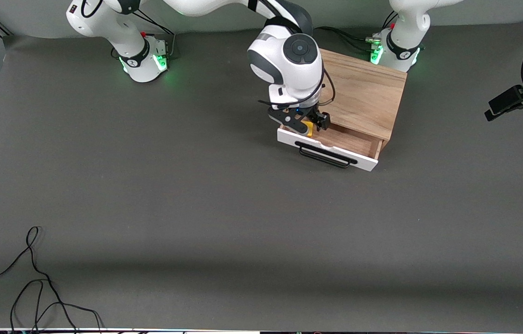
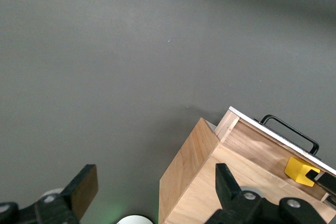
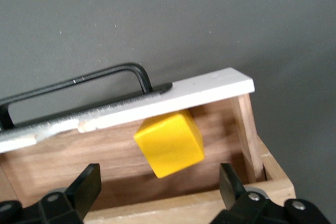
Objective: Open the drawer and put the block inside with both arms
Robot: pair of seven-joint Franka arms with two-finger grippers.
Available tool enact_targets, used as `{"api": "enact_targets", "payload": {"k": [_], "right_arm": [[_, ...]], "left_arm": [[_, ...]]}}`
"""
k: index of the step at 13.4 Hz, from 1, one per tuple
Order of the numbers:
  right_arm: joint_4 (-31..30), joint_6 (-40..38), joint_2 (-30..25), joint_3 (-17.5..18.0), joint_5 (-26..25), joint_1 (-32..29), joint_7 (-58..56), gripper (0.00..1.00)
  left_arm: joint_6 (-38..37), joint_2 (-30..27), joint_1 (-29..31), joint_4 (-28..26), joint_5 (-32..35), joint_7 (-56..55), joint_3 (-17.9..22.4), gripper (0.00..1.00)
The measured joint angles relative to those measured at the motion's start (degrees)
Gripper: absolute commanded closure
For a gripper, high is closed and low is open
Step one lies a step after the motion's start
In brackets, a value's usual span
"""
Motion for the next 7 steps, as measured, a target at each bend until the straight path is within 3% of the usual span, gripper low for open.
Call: {"api": "enact_targets", "payload": {"k": [4, 7], "right_arm": [[0.7, -4.9, -2.4, -0.9, 0.0, -2.0, 0.0, 0.00], [2.5, -12.1, -7.6, -1.3, 0.0, -7.5, -3.5, 0.00]], "left_arm": [[0.0, 0.0, 0.0, 0.0, -0.1, 0.0, 0.0, 0.00], [0.0, 0.0, 0.0, 0.0, -0.1, 0.0, 0.0, 0.00]]}}
